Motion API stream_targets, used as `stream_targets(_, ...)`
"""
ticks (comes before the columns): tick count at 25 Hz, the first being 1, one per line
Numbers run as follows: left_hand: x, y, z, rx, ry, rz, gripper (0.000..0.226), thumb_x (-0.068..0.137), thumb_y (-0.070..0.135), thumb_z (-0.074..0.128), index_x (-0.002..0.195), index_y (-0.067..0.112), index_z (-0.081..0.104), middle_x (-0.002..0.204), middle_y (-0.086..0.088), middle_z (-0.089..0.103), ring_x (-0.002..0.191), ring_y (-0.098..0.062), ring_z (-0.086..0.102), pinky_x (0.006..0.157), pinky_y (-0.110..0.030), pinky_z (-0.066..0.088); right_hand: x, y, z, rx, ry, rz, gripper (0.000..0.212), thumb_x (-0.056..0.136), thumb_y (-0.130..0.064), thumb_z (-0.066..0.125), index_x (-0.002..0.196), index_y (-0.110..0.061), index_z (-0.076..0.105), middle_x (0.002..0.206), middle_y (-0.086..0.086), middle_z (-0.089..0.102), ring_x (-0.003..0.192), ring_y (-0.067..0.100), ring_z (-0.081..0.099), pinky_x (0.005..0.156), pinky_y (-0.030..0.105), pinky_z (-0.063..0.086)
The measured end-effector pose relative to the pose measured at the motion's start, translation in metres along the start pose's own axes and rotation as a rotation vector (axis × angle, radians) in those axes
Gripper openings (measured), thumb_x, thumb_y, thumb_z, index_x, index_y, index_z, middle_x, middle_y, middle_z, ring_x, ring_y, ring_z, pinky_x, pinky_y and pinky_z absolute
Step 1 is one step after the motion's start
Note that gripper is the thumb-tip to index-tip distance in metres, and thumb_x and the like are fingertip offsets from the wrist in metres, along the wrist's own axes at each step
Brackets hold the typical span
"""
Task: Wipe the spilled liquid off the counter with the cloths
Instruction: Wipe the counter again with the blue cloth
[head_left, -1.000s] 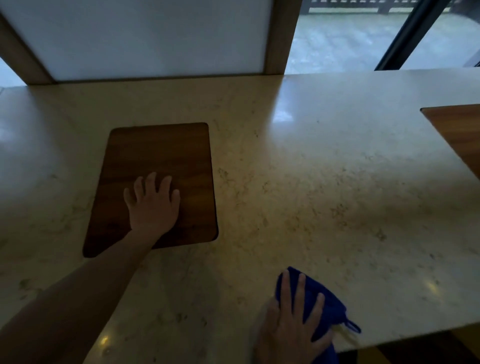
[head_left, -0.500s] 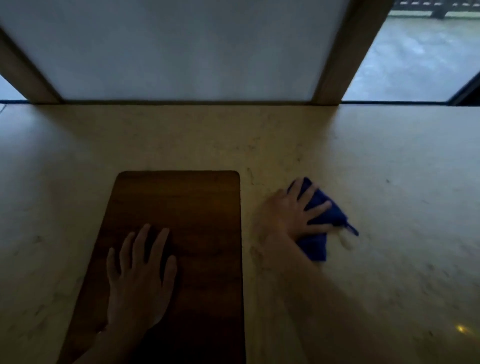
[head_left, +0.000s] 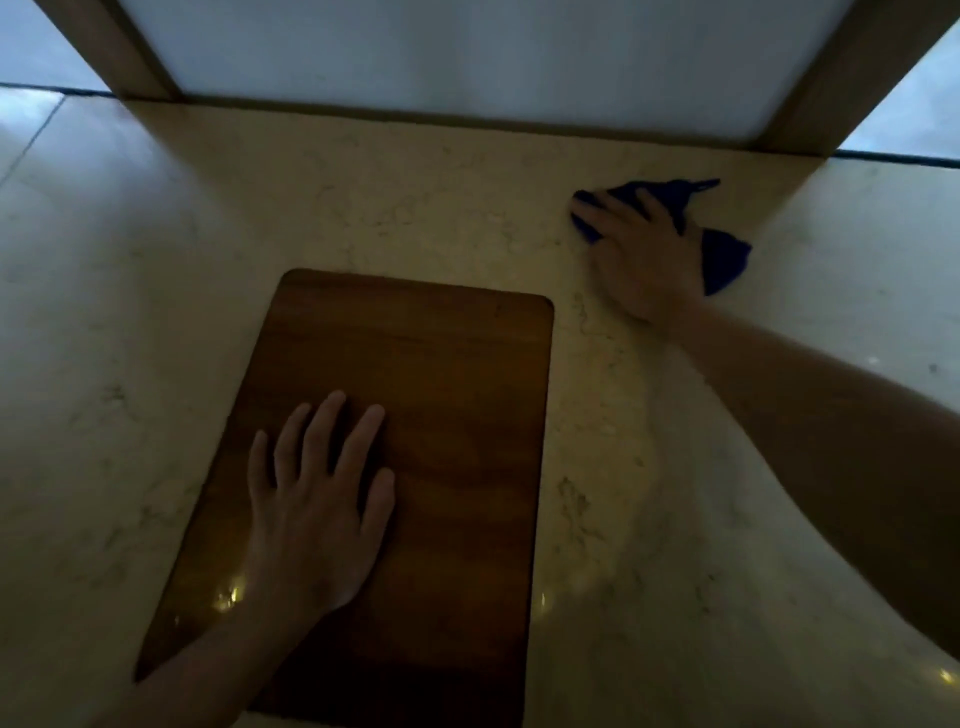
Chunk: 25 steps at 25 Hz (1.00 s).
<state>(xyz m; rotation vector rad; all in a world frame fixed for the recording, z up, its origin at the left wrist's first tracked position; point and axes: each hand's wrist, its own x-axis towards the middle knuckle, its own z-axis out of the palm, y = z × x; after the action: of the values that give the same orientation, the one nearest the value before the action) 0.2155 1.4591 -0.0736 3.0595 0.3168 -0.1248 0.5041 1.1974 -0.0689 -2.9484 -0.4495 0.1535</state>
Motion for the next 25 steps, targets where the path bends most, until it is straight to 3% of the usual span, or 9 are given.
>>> stream_targets(3,-0.001,0.001,0.004,-0.007,0.0,0.012,0.059,0.094,0.057,0.018,0.148,0.034,0.026,0.159,-0.005,0.022,0.146,-0.031,0.016,0.117,-0.059,0.012,-0.081,-0.03,0.007,0.036,-0.034,-0.093,0.056,0.095,-0.041,0.01,0.149,-0.051,0.019,0.161,-0.019,0.015,0.15,0.017,0.005,0.116,0.058,0.006)
stream_targets(7,-0.016,0.003,0.002,-0.059,0.046,-0.009,0.057,0.098,0.055,0.02,0.15,0.032,0.023,0.16,-0.004,0.022,0.147,-0.029,0.016,0.118,-0.057,0.01,-0.235,-0.064,0.019,0.034,-0.049,-0.195,0.054,0.096,-0.044,0.01,0.148,-0.052,0.019,0.161,-0.02,0.016,0.15,0.017,0.005,0.116,0.058,0.007)
stream_targets(11,-0.104,0.034,-0.014,-0.288,0.169,-0.014,0.052,0.1,0.045,0.029,0.147,0.023,0.03,0.152,-0.008,0.038,0.138,-0.029,0.036,0.115,-0.054,0.023,-0.423,-0.099,0.037,0.057,-0.131,-0.24,0.053,0.097,-0.047,0.011,0.15,-0.051,0.015,0.16,-0.022,0.012,0.15,0.015,0.001,0.118,0.053,-0.001)
stream_targets(13,-0.175,0.051,-0.019,-0.42,0.183,0.091,0.051,0.097,0.039,0.031,0.143,0.019,0.038,0.144,-0.009,0.047,0.132,-0.029,0.043,0.111,-0.055,0.029,-0.504,-0.106,0.047,0.06,-0.138,-0.307,0.051,0.099,-0.047,0.016,0.149,-0.052,0.017,0.16,-0.023,0.013,0.151,0.014,0.001,0.117,0.053,0.0)
stream_targets(17,-0.326,0.08,-0.008,-0.389,0.015,0.573,0.052,0.086,0.03,0.045,0.137,0.019,0.048,0.141,-0.003,0.051,0.128,-0.022,0.047,0.104,-0.05,0.042,-0.584,-0.106,0.045,-0.001,-0.197,-0.382,0.048,0.1,-0.051,0.016,0.147,-0.048,0.029,0.16,-0.017,0.02,0.15,0.019,-0.003,0.114,0.052,-0.004)
stream_targets(19,-0.379,0.088,-0.004,-0.318,-0.195,0.635,0.062,0.091,0.031,0.041,0.151,0.028,0.026,0.16,0.007,0.024,0.147,-0.014,0.017,0.116,-0.048,0.025,-0.597,-0.101,0.041,-0.103,-0.272,-0.398,0.058,0.096,-0.053,0.014,0.15,-0.037,0.027,0.163,-0.013,0.013,0.147,0.022,-0.017,0.114,0.058,-0.009)
stream_targets(21,-0.402,0.09,-0.002,-0.265,-0.284,0.606,0.074,0.093,0.027,0.036,0.15,0.04,-0.009,0.162,0.017,-0.01,0.148,-0.007,-0.013,0.121,-0.047,0.008,-0.609,-0.095,0.035,-0.172,-0.306,-0.472,0.061,0.096,-0.049,0.022,0.154,-0.033,0.012,0.164,-0.009,0.0,0.145,0.028,-0.023,0.113,0.067,-0.007)
stream_targets(23,-0.401,0.093,-0.006,-0.219,-0.288,0.582,0.086,0.093,0.02,0.039,0.141,0.049,-0.026,0.159,0.02,-0.02,0.149,-0.009,-0.006,0.12,-0.046,0.009,-0.613,-0.089,0.028,-0.197,-0.313,-0.492,0.069,0.096,-0.044,0.039,0.15,-0.037,-0.003,0.161,-0.008,-0.01,0.145,0.034,-0.021,0.109,0.071,-0.012)
stream_targets(25,-0.395,0.104,-0.01,-0.172,-0.229,0.573,0.093,0.092,0.017,0.046,0.143,0.049,-0.025,0.161,0.017,-0.017,0.146,-0.016,0.017,0.116,-0.042,0.02,-0.622,-0.082,0.018,-0.231,-0.268,-0.456,0.069,0.092,-0.044,0.043,0.15,-0.036,0.006,0.162,-0.004,0.004,0.147,0.038,-0.004,0.108,0.072,-0.002)
